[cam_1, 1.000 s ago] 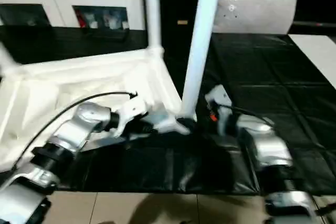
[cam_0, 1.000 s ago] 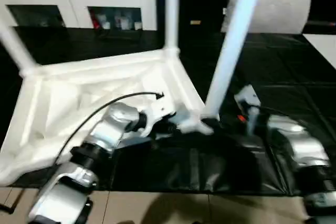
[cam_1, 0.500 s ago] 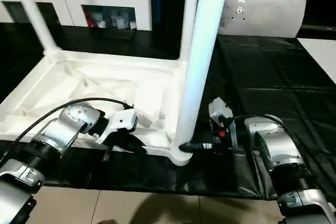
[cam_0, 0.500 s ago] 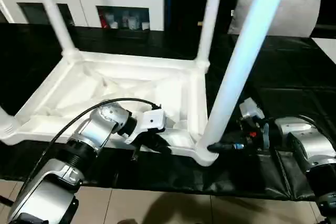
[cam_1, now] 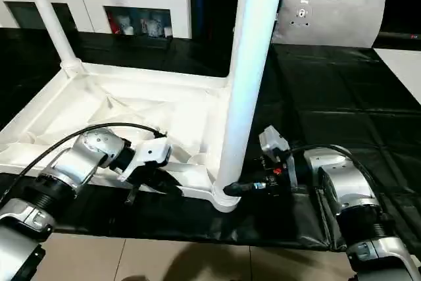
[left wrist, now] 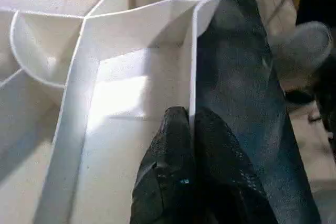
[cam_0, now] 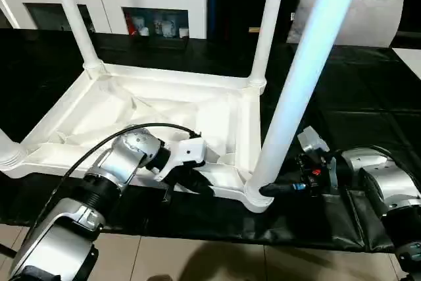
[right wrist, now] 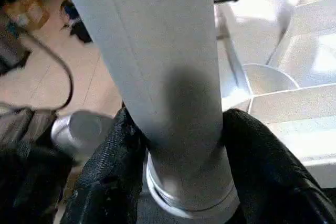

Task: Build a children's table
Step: Rotate leg to tighten

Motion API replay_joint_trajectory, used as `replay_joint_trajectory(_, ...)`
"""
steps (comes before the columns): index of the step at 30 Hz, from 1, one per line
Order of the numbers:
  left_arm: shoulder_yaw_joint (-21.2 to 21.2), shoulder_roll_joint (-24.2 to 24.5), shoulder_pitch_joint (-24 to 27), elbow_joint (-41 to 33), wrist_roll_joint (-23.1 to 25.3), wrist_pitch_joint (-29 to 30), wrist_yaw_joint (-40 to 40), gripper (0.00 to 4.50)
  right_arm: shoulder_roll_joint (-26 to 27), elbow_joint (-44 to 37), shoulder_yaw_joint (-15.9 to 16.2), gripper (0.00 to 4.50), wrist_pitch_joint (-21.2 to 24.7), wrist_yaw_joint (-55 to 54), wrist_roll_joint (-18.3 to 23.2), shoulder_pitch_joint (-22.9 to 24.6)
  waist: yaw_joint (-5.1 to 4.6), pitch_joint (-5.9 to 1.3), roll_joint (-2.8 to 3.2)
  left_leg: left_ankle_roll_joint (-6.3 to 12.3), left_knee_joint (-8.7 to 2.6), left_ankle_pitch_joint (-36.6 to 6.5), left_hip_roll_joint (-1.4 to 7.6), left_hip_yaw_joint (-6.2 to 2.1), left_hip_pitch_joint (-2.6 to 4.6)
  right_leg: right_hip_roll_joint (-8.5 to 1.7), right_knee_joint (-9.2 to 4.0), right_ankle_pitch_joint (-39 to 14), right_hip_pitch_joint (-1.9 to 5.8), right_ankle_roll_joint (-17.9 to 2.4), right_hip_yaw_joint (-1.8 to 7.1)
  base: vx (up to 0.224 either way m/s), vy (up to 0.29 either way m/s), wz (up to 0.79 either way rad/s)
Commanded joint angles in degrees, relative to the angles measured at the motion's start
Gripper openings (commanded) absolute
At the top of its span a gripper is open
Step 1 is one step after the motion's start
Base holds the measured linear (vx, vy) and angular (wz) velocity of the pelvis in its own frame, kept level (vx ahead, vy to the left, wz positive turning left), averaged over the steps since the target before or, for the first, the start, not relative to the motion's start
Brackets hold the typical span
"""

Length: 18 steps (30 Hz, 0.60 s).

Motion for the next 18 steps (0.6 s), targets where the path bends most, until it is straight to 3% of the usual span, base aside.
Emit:
replay_joint_trajectory(1, 1.0, -2.6, -0.1, -0.1, -1.2, 3.0, 4.3, 0.0, 2.2, -1.6, -0.9, 1.96, 3.1, -4.6, 1.3, 0.2, -0.07, -3.54, -0.39, 4.55, -3.43, -7.0, 2.04, 0.02, -0.58, -3.73, -3.6, -14.7, 3.57, -12.8, 2.29, 0.0, 0.0, 0.0)
replay_joint_trajectory(5, 4.1, -6.4, 0.1, -1.9, -1.5, 10.6, 14.0, 0.0, 9.0, -0.9, -2.8, 1.96, 6.2, -25.5, -4.2, -0.7, -0.97, -3.11, -0.68, 1.65, -3.69, -9.4, 1.53, -0.36, -0.61, -3.83, -4.38, -24.7, 3.38, -8.7, 2.12, 0.0, 0.0, 0.0)
replay_joint_trajectory(6, 4.7, -7.3, 0.2, -2.4, -1.9, 12.2, 15.4, 0.0, 10.1, -0.7, -3.3, 1.96, 6.8, -28.7, -4.8, -0.9, -1.88, -3.01, -0.76, 0.98, -3.85, -9.6, 1.37, -0.52, -0.94, -3.78, -4.52, -26.4, 3.53, -7.6, 2.04, 0.0, 0.0, 0.0)
replay_joint_trajectory(7, 5.1, -8.2, 0.3, -2.8, -2.0, 13.3, 16.9, 0.0, 11.3, -0.7, -3.8, 1.96, 7.5, -31.8, -5.3, -1.0, -2.38, -3.09, -0.77, 0.75, -3.75, -9.8, 1.15, -0.5, -0.79, -3.74, -4.86, -27.7, 3.39, -6.8, 1.94, 0.0, 0.0, 0.0)
replay_joint_trajectory(9, 5.3, -10.0, 0.5, -3.3, -1.1, 15.0, 20.4, 0.0, 13.8, -0.7, -5.2, 1.94, 9.7, -38.1, -5.9, -1.5, -3.14, -3.04, -1.04, 1.48, -3.58, -10.2, 0.96, -0.4, -0.66, -3.57, -5.27, -29.3, 3.1, -6.3, 1.98, 0.0, 0.0, 0.0)
replay_joint_trajectory(11, 6.4, -13.3, 0.5, -2.8, 0.2, 17.4, 27.2, 0.0, 18.1, 0.3, -7.7, 1.94, 11.0, -48.1, -6.8, -2.7, -3.65, -2.96, -0.77, 1.9, -3.56, -10.6, 0.99, -0.37, -0.57, -3.38, -5.45, -29.7, 2.67, -6.1, 1.92, 0.0, 0.0, 0.0)
replay_joint_trajectory(14, 7.3, -15.8, -0.2, -1.4, 1.3, 17.8, 33.5, 0.0, 20.2, 0.4, -7.8, 1.94, 6.1, -51.3, -7.8, -2.6, -3.8, -3.01, -0.83, 2.15, -3.46, -11.4, 0.9, -0.34, -0.52, -3.48, -5.76, -30.9, 2.55, -5.4, 1.81, 0.0, 0.0, 0.0)
replay_joint_trajectory(16, 6.9, -16.0, -0.5, -1.2, 1.9, 17.3, 34.5, 0.0, 20.7, -0.1, -8.3, 2.49, 4.4, -50.0, -6.6, -2.2, -3.69, -3.12, -0.63, 3.15, -3.62, -11.9, 1.04, -0.38, -0.43, -3.46, -5.76, -29.7, 2.5, -5.6, 1.91, 0.0, 0.0, 0.0)
replay_joint_trajectory(18, 6.3, -16.1, -1.1, -1.2, 2.5, 16.7, 34.5, 0.0, 20.4, -0.8, -9.3, 2.63, 4.1, -48.1, -5.1, -1.6, -3.44, -3.22, -0.63, 3.84, -3.81, -10.9, 1.28, -0.44, -0.68, -3.49, -5.32, -26.1, 2.77, -6.5, 2.07, 0.0, 0.0, 0.0)
